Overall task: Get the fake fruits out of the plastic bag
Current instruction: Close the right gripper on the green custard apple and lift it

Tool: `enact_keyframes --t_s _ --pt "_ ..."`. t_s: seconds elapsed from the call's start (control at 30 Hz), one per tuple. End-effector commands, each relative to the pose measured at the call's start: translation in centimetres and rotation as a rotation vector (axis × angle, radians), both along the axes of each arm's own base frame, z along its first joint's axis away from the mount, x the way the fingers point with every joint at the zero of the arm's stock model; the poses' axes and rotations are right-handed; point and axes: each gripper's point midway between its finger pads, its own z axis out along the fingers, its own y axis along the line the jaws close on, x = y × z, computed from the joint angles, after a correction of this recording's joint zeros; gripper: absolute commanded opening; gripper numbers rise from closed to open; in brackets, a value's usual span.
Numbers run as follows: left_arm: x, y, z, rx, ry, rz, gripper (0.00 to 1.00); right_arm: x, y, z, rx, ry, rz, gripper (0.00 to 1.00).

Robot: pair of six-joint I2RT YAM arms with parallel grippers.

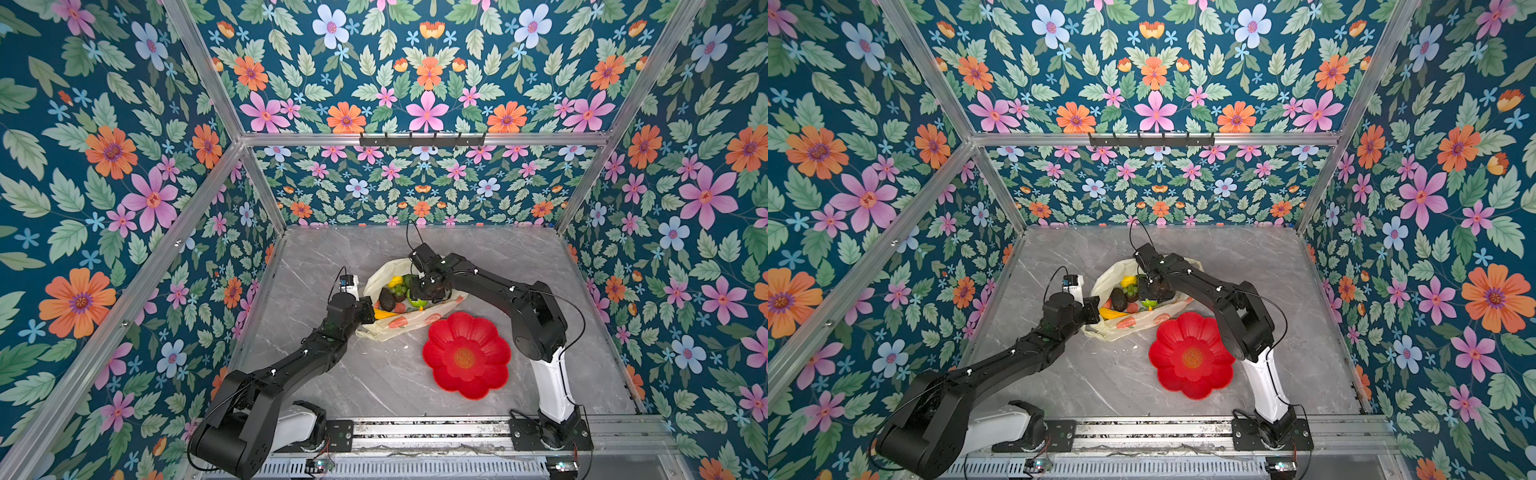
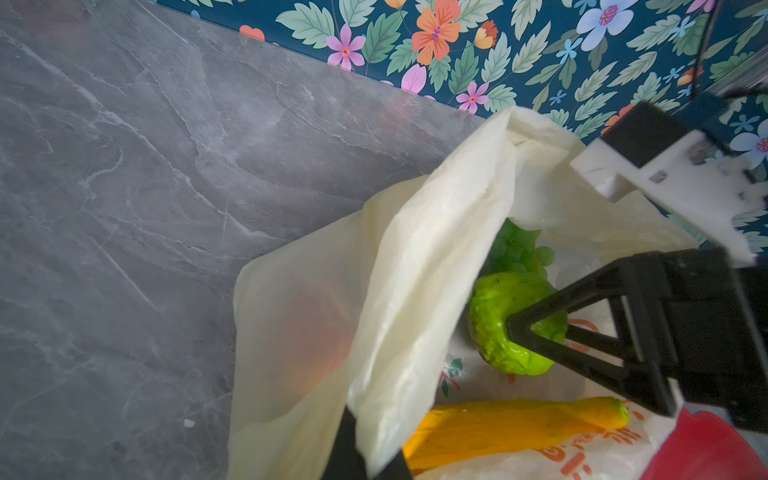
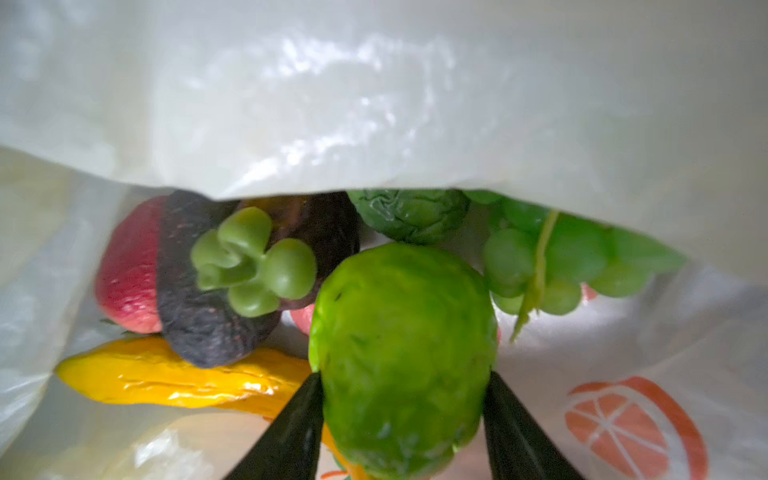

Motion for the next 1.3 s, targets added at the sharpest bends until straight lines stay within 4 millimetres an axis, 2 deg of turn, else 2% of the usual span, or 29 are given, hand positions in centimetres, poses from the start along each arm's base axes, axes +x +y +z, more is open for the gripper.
enact_keyframes --t_s 0.0,0.1,0.23,0.33,0.43,0.53,0.63,0.73,0.87,1.27 --pt "0.1 0.0 0.2 0.009 -0.01 -0.004 0.0 0.1 -0.5 -1.2 -0.049 0.008 0.001 0.58" --pt "0.0 0.0 0.2 0.009 -0.009 -0.004 0.0 0.1 -0.5 -2.1 -0.064 0.025 0.003 0.63" --pt "0.0 -0.1 0.2 0.009 -0.008 -0.006 0.0 0.2 -0.4 -2.6 -0.067 0.027 0.002 0.76" --pt "0.0 0.0 0.2 0.01 -0.009 -0.003 0.0 0.1 -0.3 -2.9 -0.067 0.037 0.005 0.82" --pt "0.0 0.0 0.2 0.01 -0.008 -0.003 0.0 0.3 -0.2 -2.8 -0.062 0.033 0.007 0.81" --pt "0.0 0.0 0.2 0.009 -0.009 -0.003 0.0 0.3 0.0 -2.4 -0.052 0.027 0.009 0.72" --pt "0.0 0.0 0.2 0.009 -0.01 -0.003 0.0 0.3 0.1 -1.5 -0.036 0.015 0.012 0.66" --pt "0.1 0.0 0.2 0.009 -0.009 -0.003 0.0 0.3 0.2 -0.2 -0.015 -0.003 0.017 0.64" --pt "0.0 0.0 0.2 0.01 -0.009 -0.005 0.0 0.0 0.2 2.1 0.018 -0.038 0.022 0.64" --pt "0.1 -0.1 0.0 0.012 -0.003 -0.008 0.0 -1.0 -0.8 6.9 0.072 -0.114 0.022 0.64"
